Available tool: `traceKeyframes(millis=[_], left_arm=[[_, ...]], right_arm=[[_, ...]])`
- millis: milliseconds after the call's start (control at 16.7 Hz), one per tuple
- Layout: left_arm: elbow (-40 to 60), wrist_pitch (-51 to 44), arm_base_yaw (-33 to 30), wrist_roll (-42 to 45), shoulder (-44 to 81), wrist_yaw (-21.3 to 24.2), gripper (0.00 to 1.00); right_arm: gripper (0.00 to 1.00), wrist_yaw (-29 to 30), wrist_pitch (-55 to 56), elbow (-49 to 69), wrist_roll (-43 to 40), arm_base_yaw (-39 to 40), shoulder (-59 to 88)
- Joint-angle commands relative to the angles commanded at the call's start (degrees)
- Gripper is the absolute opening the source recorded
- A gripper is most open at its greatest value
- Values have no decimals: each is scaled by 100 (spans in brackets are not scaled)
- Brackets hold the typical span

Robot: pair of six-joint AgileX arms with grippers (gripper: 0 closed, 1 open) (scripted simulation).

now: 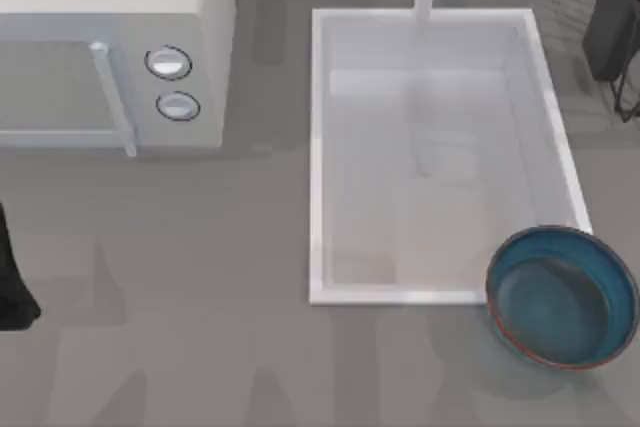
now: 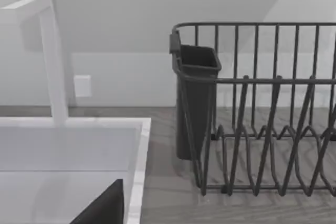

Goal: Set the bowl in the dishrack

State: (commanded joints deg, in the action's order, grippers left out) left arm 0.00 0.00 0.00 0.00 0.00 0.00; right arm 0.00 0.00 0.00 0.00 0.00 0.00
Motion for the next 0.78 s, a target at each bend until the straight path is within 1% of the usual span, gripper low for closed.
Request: traceKeyframes(millis=[180,360,540,780], left_arm=[[0,0,0,0,0,0,100],[0,0,0,0,0,0,100],[0,0,0,0,0,0,100],[0,0,0,0,0,0,100]], right_arm=[[100,-3,-70,69,14,20,70],[100,-8,-583,578,121,151,625],[100,10,-1485,1440,309,347,1732],[100,61,-2993,2842,624,652,3854]])
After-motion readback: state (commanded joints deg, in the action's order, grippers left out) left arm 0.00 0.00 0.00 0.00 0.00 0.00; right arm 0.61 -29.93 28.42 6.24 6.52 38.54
